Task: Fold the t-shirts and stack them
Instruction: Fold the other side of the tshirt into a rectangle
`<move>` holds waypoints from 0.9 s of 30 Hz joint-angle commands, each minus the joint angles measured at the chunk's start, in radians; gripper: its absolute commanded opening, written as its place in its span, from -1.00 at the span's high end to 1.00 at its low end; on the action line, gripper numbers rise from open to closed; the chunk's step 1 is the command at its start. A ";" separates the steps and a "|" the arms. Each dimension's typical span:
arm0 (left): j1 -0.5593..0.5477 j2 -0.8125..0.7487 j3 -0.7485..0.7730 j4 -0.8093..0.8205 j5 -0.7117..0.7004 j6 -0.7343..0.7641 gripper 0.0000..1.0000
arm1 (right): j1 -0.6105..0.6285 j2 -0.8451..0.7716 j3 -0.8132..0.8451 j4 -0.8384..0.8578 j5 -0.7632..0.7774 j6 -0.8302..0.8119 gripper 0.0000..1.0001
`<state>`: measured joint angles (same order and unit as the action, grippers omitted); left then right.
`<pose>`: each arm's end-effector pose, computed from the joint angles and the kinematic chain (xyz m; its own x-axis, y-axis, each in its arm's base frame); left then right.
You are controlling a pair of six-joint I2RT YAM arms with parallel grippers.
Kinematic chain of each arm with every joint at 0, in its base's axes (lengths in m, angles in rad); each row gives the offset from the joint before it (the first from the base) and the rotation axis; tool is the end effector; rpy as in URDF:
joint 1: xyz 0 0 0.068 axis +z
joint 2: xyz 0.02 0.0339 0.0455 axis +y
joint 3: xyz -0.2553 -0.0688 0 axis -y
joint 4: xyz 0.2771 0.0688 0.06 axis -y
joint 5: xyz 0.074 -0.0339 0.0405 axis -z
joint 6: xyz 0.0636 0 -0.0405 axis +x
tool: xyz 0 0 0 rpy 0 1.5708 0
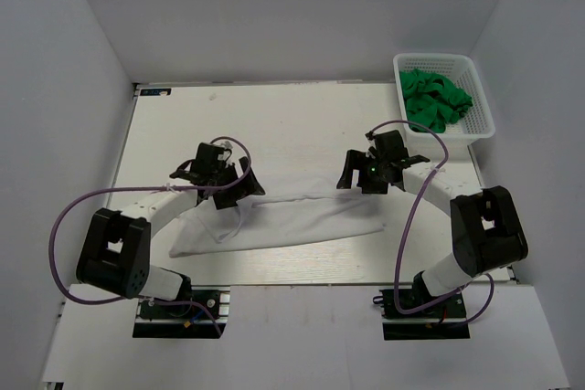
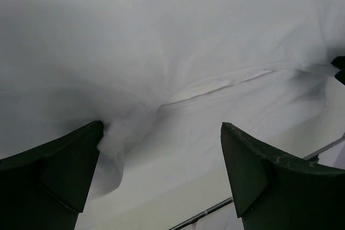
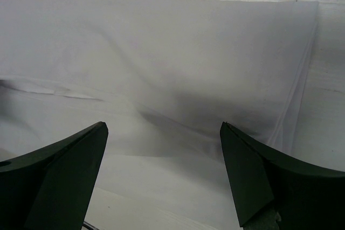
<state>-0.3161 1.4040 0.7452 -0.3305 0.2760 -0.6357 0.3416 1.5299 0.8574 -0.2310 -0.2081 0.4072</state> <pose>0.2871 -0.1121 0.1301 -0.9011 -0.3063 -0.3068 -0.1164 0.8526 -0.5094 0.3235 0.1290 0.1359 -0.8571 0.1065 -0.5040 -0.1185 0.9114 0.3941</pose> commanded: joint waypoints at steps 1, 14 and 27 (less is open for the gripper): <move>-0.023 -0.031 -0.006 0.065 0.066 -0.005 -1.00 | -0.001 -0.022 0.023 -0.002 0.006 -0.010 -0.81; -0.109 0.044 0.034 0.084 0.123 0.005 -1.00 | -0.003 -0.007 0.023 0.001 -0.008 -0.008 -0.81; -0.129 0.009 0.266 -0.427 -0.430 0.019 -1.00 | 0.000 -0.020 0.028 -0.019 0.026 -0.018 -0.81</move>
<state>-0.4435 1.4837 0.9749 -0.6113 -0.0002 -0.6098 0.3412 1.5299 0.8574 -0.2367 -0.1997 0.4068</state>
